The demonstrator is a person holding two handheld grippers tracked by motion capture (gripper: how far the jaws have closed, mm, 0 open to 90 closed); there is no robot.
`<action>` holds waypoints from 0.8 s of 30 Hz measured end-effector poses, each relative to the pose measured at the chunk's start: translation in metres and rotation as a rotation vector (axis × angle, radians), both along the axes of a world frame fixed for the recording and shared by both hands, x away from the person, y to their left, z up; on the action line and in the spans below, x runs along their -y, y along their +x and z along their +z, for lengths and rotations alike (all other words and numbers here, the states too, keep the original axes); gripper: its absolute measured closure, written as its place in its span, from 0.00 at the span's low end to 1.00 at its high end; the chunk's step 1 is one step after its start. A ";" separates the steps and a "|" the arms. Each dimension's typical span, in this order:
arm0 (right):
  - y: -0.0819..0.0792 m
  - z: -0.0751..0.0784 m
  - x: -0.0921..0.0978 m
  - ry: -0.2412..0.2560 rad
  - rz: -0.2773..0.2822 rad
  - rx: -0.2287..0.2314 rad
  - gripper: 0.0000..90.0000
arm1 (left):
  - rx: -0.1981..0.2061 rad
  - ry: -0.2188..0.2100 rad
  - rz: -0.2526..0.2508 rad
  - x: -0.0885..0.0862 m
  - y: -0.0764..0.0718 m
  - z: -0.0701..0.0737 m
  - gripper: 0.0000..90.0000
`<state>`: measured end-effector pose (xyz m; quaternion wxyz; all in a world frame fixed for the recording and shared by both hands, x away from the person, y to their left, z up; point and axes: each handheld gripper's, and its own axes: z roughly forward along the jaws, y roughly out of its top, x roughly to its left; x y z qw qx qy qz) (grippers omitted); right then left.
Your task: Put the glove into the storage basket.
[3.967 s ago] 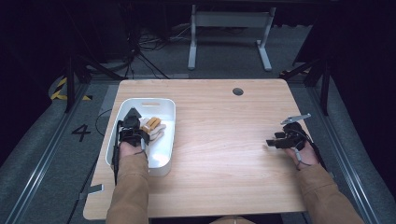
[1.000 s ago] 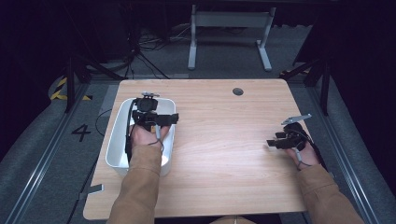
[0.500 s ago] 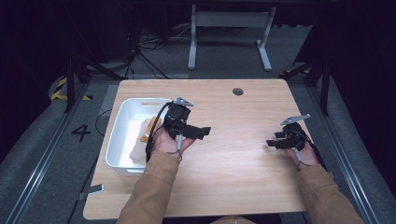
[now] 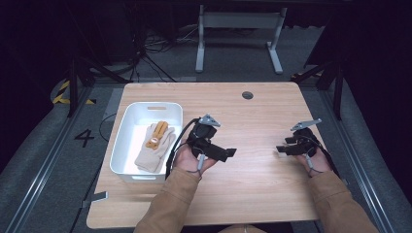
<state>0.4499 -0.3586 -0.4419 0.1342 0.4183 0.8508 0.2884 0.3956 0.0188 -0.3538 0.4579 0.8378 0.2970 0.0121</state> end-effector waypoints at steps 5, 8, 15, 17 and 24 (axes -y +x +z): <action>-0.001 0.000 -0.002 -0.006 0.012 0.007 0.43 | 0.022 0.025 -0.037 0.010 -0.009 -0.010 0.01; -0.001 0.000 -0.003 -0.015 0.021 0.006 0.43 | 0.045 0.056 -0.048 0.015 -0.015 -0.017 0.01; -0.002 0.000 -0.004 -0.024 0.029 0.007 0.43 | 0.040 0.065 -0.083 0.019 -0.021 -0.040 0.00; -0.002 -0.001 -0.005 -0.032 0.033 0.011 0.43 | 0.025 0.074 -0.083 0.019 -0.020 -0.047 0.00; -0.002 -0.002 -0.006 -0.036 0.041 0.011 0.43 | 0.000 0.108 -0.094 0.020 -0.022 -0.072 0.00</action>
